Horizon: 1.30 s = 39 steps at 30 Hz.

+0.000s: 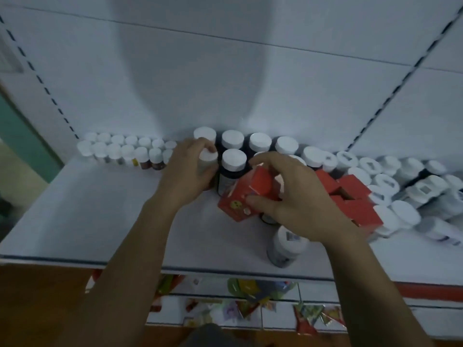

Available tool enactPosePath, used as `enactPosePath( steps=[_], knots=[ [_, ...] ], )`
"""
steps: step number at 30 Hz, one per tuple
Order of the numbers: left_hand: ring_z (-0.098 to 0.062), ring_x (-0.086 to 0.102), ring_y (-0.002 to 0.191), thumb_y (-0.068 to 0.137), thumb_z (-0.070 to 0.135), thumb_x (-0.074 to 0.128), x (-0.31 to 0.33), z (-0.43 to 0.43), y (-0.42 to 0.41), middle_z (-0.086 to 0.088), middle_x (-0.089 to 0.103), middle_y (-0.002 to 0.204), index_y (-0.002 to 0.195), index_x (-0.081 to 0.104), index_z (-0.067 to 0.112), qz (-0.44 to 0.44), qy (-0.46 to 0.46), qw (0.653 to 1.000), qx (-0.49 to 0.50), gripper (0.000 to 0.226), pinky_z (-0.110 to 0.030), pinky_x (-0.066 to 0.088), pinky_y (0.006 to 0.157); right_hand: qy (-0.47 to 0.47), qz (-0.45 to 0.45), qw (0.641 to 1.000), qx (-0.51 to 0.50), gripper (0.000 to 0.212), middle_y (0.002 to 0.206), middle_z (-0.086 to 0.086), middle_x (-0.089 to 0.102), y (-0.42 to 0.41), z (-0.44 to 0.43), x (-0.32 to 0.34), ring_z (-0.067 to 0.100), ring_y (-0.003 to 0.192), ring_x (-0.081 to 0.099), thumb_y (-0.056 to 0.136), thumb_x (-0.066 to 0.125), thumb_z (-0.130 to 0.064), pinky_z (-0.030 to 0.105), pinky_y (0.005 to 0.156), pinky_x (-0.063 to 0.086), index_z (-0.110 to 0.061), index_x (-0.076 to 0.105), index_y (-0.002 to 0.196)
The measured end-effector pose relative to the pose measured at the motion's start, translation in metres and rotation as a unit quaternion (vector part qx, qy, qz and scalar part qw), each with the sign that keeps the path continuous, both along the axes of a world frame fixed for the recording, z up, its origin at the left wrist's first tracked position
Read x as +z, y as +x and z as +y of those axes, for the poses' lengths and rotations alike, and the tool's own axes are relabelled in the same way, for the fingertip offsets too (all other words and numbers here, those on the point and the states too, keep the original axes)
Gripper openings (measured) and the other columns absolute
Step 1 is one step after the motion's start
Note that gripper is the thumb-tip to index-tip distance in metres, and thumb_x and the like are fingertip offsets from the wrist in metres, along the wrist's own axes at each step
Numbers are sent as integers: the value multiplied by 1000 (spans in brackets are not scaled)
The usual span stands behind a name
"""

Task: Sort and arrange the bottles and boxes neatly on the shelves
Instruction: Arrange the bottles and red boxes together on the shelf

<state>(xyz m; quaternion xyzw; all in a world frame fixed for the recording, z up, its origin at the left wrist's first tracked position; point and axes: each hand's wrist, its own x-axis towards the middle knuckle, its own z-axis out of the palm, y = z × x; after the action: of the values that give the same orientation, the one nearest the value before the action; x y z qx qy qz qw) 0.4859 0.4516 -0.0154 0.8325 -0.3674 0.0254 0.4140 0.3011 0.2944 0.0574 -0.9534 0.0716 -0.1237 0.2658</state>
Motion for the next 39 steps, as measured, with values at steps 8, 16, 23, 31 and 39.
enactPosePath(
  steps=[8, 16, 23, 31, 39],
  knots=[
    [-19, 57, 105, 88, 20, 72, -5, 35, -12, 4, 60, 117, 110, 54, 32, 19, -55, 997, 50, 31, -37, 47, 84, 303, -161, 936, -80, 45, 105, -5, 64, -17, -25, 16, 21, 99, 67, 85, 79, -14, 38, 80, 60, -32, 59, 121],
    [11, 56, 97, 93, 27, 69, 33, 47, -80, 29, 60, 112, 114, 56, 43, -49, -110, 987, 103, 29, -6, 45, 71, 286, -295, 898, -159, 47, 111, 0, 65, -97, -93, 22, 23, 100, 68, 83, 77, -24, 46, 79, 61, -31, 56, 125],
    [6, 60, 99, 91, 41, 62, 68, -64, -200, 28, 61, 112, 112, 56, 44, -53, -189, 980, 19, 22, -13, 51, 71, 192, -271, 911, -244, 50, 113, -10, 62, -246, -195, 5, 8, 99, 63, 83, 79, -24, 17, 77, 54, -34, 54, 126],
    [-3, 61, 102, 89, 29, 65, 61, -252, -332, 22, 63, 113, 112, 57, 37, -5, -182, 965, -189, 26, -16, 52, 77, 127, -254, 873, -396, 52, 112, -20, 54, -443, -272, -31, -7, 97, 59, 85, 81, -26, 14, 67, 54, -33, 51, 127],
    [-6, 60, 88, 90, 29, 71, 49, -440, -459, 29, 59, 110, 109, 54, 50, -4, -116, 925, -363, 33, -28, 50, 69, 96, -220, 803, -545, 56, 122, -13, 56, -598, -325, -47, 1, 104, 56, 83, 82, -31, 11, 72, 51, -33, 51, 130]
  ],
)
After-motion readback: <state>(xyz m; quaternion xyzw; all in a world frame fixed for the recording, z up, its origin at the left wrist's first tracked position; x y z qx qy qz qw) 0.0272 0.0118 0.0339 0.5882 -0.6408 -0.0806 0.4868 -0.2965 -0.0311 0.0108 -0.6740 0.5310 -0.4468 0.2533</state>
